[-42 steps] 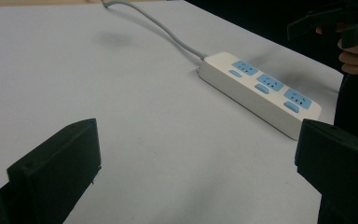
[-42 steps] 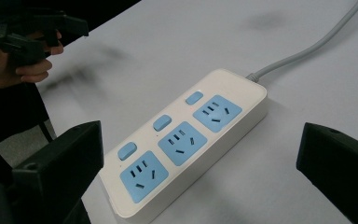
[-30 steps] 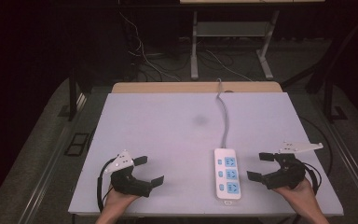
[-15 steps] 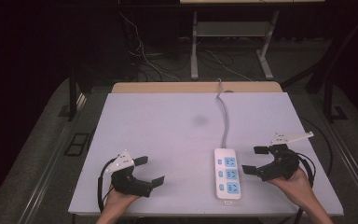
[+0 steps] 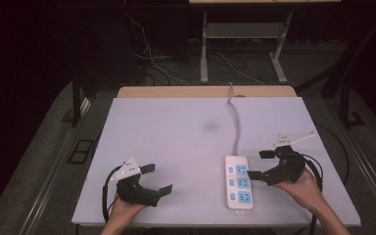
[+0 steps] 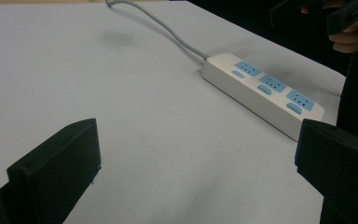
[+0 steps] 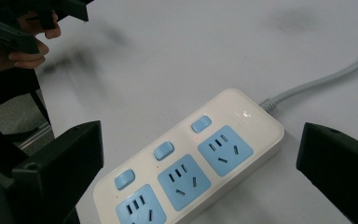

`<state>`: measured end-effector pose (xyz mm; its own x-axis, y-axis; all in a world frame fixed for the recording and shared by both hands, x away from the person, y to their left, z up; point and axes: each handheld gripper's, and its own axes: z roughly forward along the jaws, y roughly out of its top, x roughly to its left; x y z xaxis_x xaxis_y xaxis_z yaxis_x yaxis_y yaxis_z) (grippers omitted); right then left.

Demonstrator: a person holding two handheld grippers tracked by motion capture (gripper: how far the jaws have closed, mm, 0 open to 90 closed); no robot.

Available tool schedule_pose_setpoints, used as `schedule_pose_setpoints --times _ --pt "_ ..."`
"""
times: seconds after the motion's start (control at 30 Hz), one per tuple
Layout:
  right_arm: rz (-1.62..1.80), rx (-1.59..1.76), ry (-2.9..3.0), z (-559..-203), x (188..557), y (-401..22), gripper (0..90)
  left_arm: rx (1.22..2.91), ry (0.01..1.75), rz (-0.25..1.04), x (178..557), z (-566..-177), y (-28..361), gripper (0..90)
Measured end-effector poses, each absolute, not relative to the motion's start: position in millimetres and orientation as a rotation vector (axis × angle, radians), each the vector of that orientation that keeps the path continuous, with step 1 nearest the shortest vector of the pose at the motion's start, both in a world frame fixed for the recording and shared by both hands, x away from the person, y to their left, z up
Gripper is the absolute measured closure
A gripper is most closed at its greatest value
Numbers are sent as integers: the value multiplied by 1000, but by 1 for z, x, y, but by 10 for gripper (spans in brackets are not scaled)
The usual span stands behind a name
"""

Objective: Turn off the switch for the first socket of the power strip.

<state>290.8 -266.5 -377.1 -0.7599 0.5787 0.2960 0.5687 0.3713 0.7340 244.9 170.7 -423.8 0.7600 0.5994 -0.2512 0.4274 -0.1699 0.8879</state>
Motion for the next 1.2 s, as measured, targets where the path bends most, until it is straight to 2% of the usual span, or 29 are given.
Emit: schedule_pose_setpoints --times 0.27,0.7,0.77,0.87,0.9,1.0,1.13,1.17,1.2 --pt "1331 1023 2649 -368 299 -250 3 1806 794 184 245 -424 170 0" --pt "1226 999 2739 -373 316 -232 4 1805 795 183 245 -424 171 0" --pt "1216 983 2755 -374 318 -231 69 1806 795 184 245 -424 171 0" --pt "1175 999 2761 -375 322 -229 108 1803 797 183 245 -424 171 0" --pt "1176 988 2767 -376 323 -229 192 1800 798 181 245 -424 172 0" --pt "1170 985 2786 -378 326 -227 240 1799 800 182 245 -424 172 0" --pt "1125 972 2811 -382 329 -224 396 1797 803 183 245 -424 173 0" --pt "1125 972 2811 -382 329 -224 396 1797 803 182 245 -424 173 0" --pt "1117 966 2814 -383 329 -223 463 1797 803 182 245 -424 173 0"
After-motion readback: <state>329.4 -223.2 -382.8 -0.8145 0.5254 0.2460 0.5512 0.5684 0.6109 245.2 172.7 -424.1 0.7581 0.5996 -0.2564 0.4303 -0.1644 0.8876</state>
